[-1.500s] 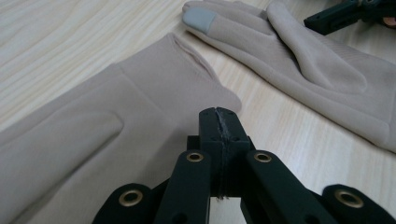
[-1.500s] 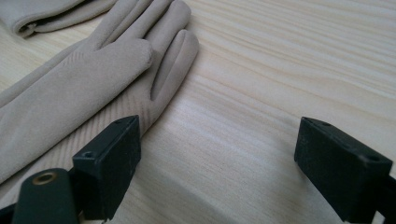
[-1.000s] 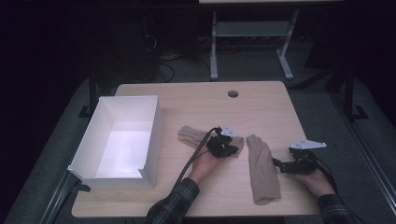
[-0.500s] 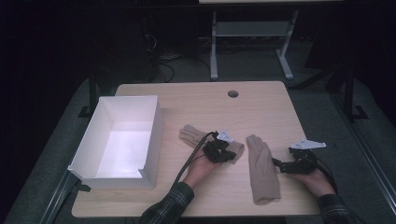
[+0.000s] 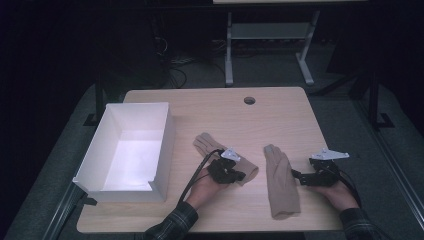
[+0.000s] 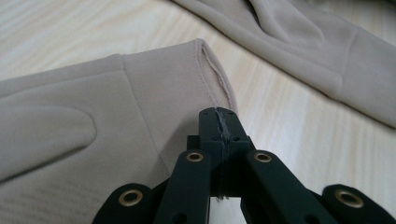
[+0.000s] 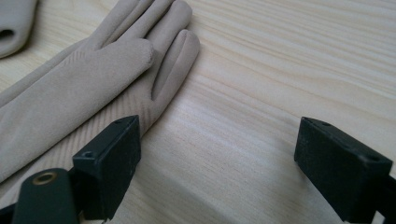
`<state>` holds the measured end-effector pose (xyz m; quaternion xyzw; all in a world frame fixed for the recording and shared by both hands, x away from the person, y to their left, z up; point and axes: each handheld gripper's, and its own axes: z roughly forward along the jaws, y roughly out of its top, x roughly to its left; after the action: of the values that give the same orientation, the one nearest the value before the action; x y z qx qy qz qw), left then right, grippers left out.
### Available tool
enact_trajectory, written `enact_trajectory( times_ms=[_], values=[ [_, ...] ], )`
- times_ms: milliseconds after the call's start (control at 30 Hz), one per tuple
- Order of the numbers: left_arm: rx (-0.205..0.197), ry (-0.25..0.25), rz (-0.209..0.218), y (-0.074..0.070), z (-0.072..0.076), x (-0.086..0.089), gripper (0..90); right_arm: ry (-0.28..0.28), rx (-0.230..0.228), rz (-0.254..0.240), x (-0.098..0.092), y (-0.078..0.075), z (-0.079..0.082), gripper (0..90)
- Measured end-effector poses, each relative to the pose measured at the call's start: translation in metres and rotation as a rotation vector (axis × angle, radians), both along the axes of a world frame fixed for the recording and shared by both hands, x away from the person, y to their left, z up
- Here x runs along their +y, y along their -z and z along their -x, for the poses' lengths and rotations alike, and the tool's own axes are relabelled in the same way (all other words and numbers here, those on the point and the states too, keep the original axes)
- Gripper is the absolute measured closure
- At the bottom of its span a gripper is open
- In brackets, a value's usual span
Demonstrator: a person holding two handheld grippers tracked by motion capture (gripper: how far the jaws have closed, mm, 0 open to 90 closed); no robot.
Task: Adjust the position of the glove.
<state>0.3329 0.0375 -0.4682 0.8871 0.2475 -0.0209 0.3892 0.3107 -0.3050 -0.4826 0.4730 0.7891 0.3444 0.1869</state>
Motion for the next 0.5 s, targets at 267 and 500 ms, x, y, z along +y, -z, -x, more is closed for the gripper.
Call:
enact_trajectory(
  times_ms=[267,500],
  values=[
    [-0.005,0.005,-0.036,-0.004,0.018,0.025,89.7,0.0,0.0,0.0,0.0,0.0,0.0,14.2],
    [-0.013,0.0,-0.07,-0.007,0.034,0.049,89.7,0.0,0.0,0.0,0.0,0.0,0.0,14.2]
  ],
)
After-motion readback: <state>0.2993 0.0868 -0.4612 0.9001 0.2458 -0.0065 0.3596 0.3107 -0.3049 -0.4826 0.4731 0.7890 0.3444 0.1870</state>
